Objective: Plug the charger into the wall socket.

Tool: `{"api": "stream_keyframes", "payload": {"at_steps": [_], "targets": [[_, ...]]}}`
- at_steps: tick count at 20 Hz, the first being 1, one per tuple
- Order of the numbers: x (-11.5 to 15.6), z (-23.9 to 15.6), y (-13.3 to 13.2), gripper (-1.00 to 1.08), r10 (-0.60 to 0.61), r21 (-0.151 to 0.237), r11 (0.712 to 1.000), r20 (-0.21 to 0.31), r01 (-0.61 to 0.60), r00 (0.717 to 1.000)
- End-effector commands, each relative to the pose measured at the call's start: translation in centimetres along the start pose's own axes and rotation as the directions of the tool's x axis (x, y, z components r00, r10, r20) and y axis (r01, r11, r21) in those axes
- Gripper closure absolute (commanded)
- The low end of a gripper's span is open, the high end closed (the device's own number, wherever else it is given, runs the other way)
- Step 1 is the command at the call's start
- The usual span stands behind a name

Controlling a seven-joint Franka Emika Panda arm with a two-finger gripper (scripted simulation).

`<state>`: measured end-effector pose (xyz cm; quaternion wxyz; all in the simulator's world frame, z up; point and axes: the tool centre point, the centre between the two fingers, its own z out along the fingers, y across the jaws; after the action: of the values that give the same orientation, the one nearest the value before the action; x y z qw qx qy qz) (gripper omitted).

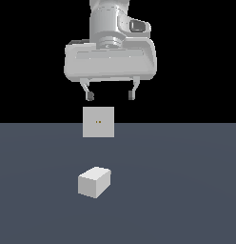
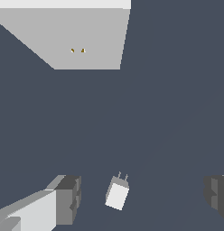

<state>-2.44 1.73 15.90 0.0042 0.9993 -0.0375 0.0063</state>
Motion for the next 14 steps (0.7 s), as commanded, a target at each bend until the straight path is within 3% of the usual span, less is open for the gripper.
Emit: {"api": "stream_keyframes", "payload": {"at_steps": [1, 14], "targets": [[-1.2, 1.1, 0.1, -0.92, 0.043, 0.0, 0.999, 0.001, -0.043, 0.999], [-7.9, 7.7, -0.4, -0.92, 0.29, 0.002, 0.957, 0.003, -0.29, 0.957]]}}
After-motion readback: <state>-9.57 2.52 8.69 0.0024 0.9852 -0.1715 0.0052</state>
